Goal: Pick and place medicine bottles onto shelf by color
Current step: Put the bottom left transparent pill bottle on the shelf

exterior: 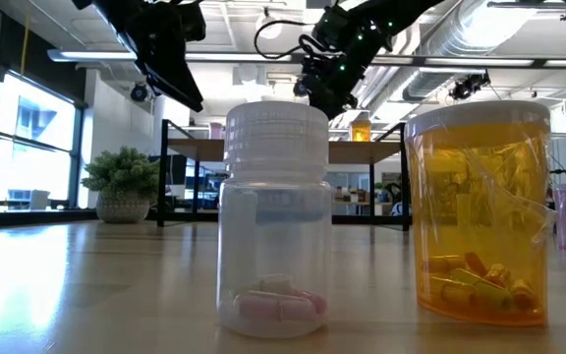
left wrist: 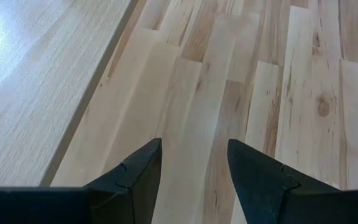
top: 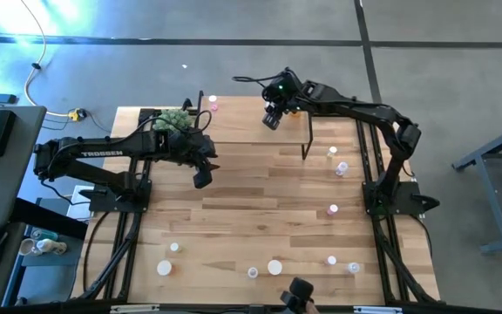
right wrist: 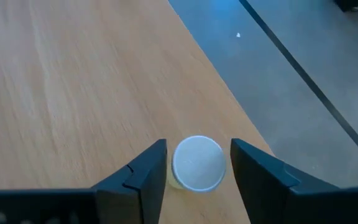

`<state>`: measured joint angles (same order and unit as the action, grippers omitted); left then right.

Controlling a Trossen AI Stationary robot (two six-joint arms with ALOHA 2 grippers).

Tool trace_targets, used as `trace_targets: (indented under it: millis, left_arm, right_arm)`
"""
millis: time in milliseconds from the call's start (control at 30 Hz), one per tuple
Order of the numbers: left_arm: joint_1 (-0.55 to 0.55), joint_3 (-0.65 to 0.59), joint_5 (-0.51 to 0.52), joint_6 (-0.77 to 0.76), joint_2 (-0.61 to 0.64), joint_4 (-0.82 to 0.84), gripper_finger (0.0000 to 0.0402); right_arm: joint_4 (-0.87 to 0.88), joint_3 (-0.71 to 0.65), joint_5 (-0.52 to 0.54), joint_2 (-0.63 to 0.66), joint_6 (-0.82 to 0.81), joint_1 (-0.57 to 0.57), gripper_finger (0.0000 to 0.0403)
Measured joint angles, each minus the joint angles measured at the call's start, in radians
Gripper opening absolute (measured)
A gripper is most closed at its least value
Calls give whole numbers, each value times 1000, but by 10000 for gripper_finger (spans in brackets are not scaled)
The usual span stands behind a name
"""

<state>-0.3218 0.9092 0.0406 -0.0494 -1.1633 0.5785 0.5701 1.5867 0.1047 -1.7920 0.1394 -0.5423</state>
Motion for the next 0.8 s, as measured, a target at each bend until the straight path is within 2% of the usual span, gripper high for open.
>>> trace_targets:
  millis: [433, 800]
  left_arm:
    - [0, 0, -2, -3, 0, 0, 175]
    - [20, 0, -7, -26, 0, 8, 185]
  right_arm:
    - [40, 0, 26, 100, -27, 8, 170]
    - [158, 1, 24, 201, -29, 111, 170]
